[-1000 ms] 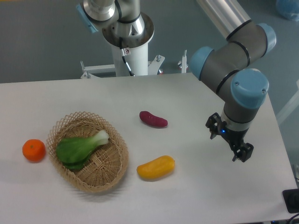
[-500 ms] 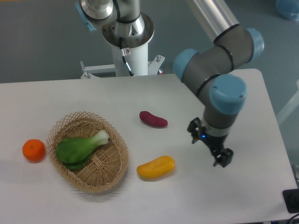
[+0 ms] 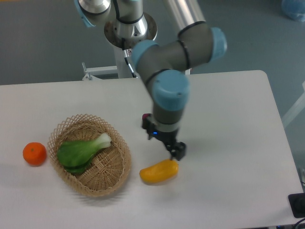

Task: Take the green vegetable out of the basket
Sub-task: 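Move the open gripper over the wicker basket toward the green bok choy, then lower the gripper onto the bok choy leaves and close it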

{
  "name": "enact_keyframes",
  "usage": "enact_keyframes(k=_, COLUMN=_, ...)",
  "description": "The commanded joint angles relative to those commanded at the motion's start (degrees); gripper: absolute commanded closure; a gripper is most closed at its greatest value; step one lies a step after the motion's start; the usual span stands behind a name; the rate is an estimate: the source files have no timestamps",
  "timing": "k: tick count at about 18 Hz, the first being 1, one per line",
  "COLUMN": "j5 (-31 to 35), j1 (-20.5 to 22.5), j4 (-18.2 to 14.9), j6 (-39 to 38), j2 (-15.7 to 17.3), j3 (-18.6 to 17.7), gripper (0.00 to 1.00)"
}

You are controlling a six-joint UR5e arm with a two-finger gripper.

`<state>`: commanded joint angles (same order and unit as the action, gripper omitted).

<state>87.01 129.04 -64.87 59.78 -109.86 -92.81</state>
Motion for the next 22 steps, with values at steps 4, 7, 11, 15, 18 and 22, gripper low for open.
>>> enact_keyframes(k=4, j5=0.17, j1=-6.77, j4=2.72, j6=-4.93, j2=-0.61, j3=-1.76, gripper=0.0)
enact_keyframes(k=7, j5=0.26, j1=-10.11, j4=3.17, j6=-5.46, j2=-0.88, j3=-3.69, gripper=0.0)
enact_keyframes(k=11, j5=0.35, j1=-12.14, j4=3.43, j6=-5.38, j2=-0.79, j3=-6.07, gripper=0.0)
enact_keyframes(k=15, j5=0.52, j1=-12.67, j4=3.61, j6=-5.55, j2=-1.93, j3=-6.42, gripper=0.0)
enact_keyframes(k=18, j5=0.61, j1=-12.76, j4=5.27, j6=-5.55, j2=-3.25, j3=-6.51, gripper=0.0)
enact_keyframes(k=22, j5=0.88, j1=-13.46, j4=7.83, j6=-6.43, j2=-5.27, j3=-6.51, gripper=0.0)
